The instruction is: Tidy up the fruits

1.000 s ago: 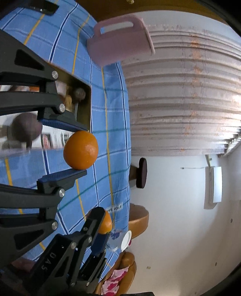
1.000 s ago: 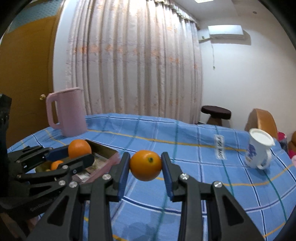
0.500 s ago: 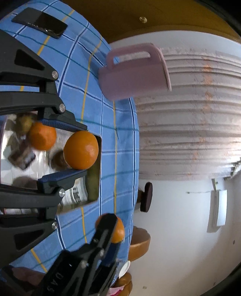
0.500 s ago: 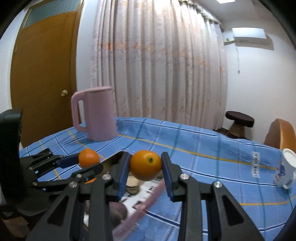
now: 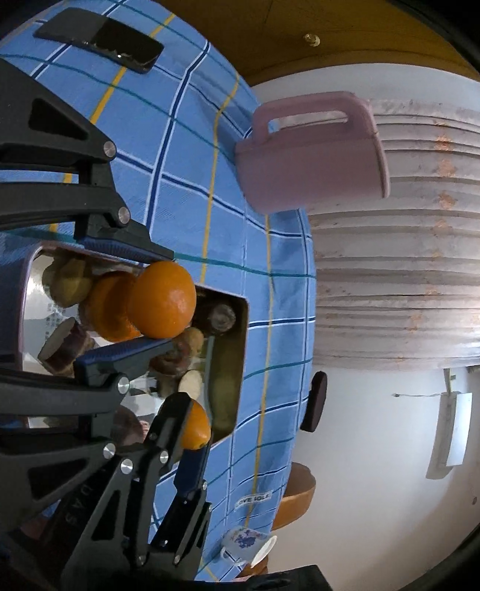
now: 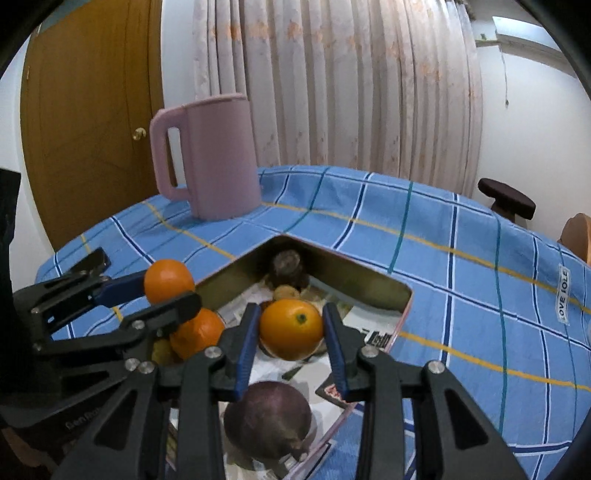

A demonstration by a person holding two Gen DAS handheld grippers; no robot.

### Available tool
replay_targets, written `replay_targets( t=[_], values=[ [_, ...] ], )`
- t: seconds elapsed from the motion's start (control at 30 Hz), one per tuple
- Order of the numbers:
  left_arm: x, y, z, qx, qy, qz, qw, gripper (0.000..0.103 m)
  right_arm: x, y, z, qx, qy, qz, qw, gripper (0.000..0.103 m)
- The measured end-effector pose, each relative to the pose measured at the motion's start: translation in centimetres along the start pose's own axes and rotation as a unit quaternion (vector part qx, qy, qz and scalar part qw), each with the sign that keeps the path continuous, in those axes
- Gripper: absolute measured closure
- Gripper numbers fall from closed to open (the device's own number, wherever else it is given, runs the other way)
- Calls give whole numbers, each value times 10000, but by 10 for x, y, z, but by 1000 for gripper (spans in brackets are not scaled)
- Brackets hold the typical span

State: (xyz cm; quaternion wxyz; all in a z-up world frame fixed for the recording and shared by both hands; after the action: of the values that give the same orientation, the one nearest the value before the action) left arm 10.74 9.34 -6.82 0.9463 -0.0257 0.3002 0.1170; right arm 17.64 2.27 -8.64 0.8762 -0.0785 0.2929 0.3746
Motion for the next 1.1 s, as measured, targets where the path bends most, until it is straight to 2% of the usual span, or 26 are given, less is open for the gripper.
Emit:
replay_targets(
  t=[0.17, 0.23, 0.3, 0.33, 0.37, 0.43, 0.5, 0.63, 0.8, 1.1],
  values=[
    [1, 1, -4, 7, 66, 2, 10000, 60, 3, -2, -8, 45, 156, 130, 9998, 62],
    [-1, 2, -5, -27, 97, 0, 9999, 60, 1, -2, -7, 51, 135, 157, 9998, 56],
    [-7, 4, -4, -55, 60, 35, 10000, 58, -5, -2, -5, 55, 32, 184, 9998, 44],
    [-9, 4, -2, -70, 37, 26, 10000, 50, -10, -2, -4, 59, -46, 215, 9997, 37],
    [-13, 6, -1, -90, -13, 57, 9999, 39, -15, -3, -2, 67, -107, 218, 9997, 36],
    [-24, 9, 3, -136, -194, 108, 9997, 26, -27, -4, 0, 84, -246, 192, 9995, 31],
    [-32, 10, 6, -158, -295, 111, 9994, 25, -42, -6, 3, 84, -420, 109, 9990, 24],
    [-41, 7, 9, -138, -377, 94, 9992, 25, -66, -11, 6, 147, -673, -76, 9976, 19],
    [-49, 5, 10, -161, -457, 44, 9988, 25, -88, -13, 8, 150, -893, -406, 9951, 8],
    [-60, -5, 11, -141, -485, -94, 9987, 25, -107, -17, 1, 287, -1027, -605, 9925, 3]
  ],
)
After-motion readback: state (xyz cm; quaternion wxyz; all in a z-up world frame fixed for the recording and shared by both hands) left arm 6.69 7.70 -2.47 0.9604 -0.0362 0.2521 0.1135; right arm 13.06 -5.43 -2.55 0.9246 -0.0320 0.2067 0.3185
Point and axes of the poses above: each gripper's, at about its wrist camera, not at the fingertips, and x roughly the way its jaws point, y to its left, z to its top, the point moved 4 cm from there along x, roughly the way its jaws point, and after that the axes turned 4 degrees about z, right-handed, at the moved point
